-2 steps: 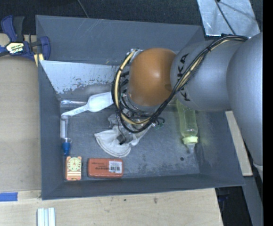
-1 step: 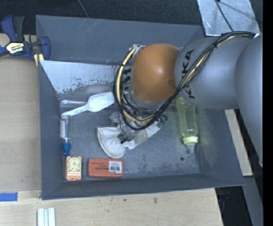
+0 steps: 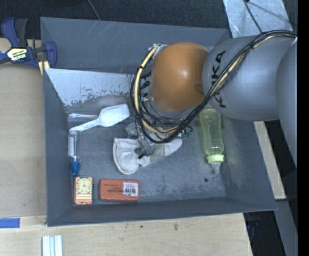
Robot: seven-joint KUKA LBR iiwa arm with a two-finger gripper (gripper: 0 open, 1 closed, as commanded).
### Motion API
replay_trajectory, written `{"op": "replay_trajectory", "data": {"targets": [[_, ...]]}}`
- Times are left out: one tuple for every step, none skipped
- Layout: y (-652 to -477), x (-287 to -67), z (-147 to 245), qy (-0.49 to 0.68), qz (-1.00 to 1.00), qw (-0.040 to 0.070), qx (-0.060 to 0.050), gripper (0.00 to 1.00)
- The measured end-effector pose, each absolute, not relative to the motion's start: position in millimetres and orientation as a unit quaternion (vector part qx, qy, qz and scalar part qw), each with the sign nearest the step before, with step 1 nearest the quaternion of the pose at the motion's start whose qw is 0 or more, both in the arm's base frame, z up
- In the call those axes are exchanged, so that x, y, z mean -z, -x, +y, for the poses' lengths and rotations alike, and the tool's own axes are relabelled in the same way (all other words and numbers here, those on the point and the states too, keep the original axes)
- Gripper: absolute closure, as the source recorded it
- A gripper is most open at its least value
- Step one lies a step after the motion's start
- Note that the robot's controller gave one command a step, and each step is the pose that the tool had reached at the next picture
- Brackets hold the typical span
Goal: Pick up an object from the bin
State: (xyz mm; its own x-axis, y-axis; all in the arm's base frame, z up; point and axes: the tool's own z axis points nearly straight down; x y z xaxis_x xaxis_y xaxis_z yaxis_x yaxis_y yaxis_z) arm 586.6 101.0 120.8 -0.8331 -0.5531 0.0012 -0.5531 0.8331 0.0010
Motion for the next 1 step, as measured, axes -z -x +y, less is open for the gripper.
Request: {"op": "replay_trajectory", "data": {"targets": [[-587.4,-141.2,101.3,-0.289,-0.957,-0.001,0.000,1.00]]}}
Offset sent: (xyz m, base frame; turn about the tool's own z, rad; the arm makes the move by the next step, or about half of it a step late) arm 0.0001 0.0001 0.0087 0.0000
